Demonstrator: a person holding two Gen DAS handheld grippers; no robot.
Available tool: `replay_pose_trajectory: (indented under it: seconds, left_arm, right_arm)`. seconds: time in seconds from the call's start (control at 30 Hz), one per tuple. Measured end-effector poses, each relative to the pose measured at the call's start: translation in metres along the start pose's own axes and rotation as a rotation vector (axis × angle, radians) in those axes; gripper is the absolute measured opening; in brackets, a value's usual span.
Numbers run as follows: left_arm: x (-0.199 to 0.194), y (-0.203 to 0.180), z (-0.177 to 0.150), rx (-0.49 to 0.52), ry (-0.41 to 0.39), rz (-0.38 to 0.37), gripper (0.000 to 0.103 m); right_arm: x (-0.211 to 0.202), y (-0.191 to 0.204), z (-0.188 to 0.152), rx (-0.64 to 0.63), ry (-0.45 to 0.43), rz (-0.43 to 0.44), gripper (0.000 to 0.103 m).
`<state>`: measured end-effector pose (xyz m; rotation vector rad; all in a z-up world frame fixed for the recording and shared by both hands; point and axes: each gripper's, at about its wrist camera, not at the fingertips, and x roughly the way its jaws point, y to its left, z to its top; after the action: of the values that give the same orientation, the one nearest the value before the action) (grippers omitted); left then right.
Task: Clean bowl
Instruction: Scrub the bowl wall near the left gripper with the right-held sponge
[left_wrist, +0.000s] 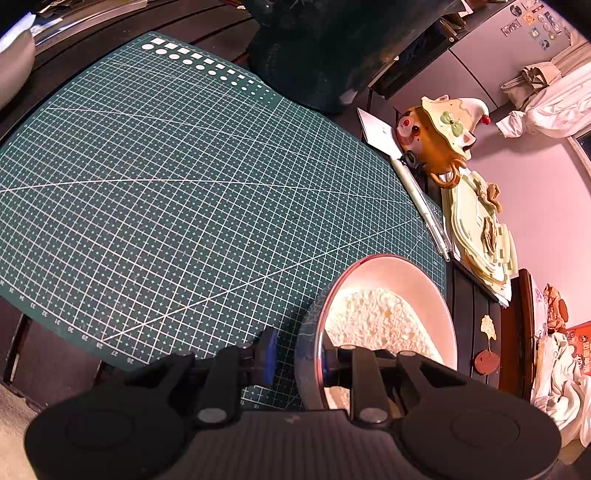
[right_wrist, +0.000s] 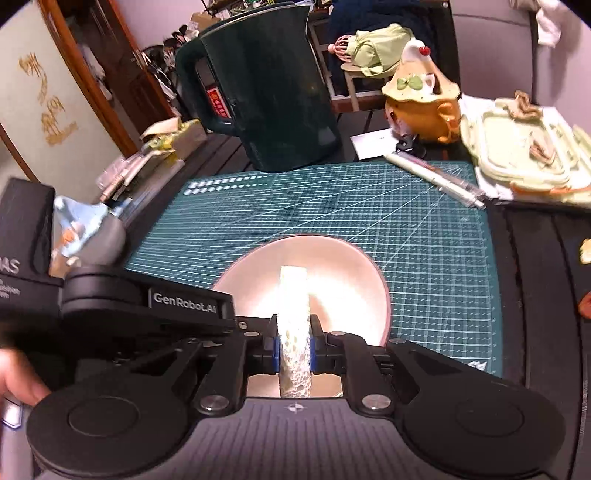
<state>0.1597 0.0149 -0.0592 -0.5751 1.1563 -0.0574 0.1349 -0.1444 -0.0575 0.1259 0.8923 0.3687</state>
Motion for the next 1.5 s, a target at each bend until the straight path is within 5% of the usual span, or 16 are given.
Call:
replay_pose_trajectory:
  seconds: [0.13,0.43,0.57,0.73,0.93,1.23,1.5]
  left_arm:
    - [0.0,0.001,0.0,0.001,0.001,0.0,0.022]
    - [0.0,0.002,0.001,0.001,0.001,0.0,0.022]
    - [0.001,0.003,0.001,0.001,0.001,0.0,0.022]
    - [0.001,0.002,0.002,0.002,0.002,0.0,0.022]
    - [0.002,0.003,0.002,0.002,0.0,0.001,0.022]
    - [0.0,0.008,0.003,0.005,0.0,-0.002,0.022]
    - [-0.001,0.005,0.003,0.004,0.0,-0.001,0.022]
  right_arm:
    - [-0.004,0.013,-0.003,-0.135,-0.049,-0.15,0.011]
    - [-0.033,0.018,0.003,-0.206,-0.156,-0.236,0.011]
    - [-0.043,0.023,0.006,-0.2,-0.176,-0.182,0.012]
    - [-0.02,0.01,0.004,-0.068,-0.045,-0.042,0.012]
    - [0.004,-0.008,0.004,0.052,0.002,0.038,0.012]
    - [-0.007,0.02,-0.002,-0.19,-0.063,-0.201,0.012]
    - [-0.039,0.017,0.008,-0.191,-0.146,-0.232,0.012]
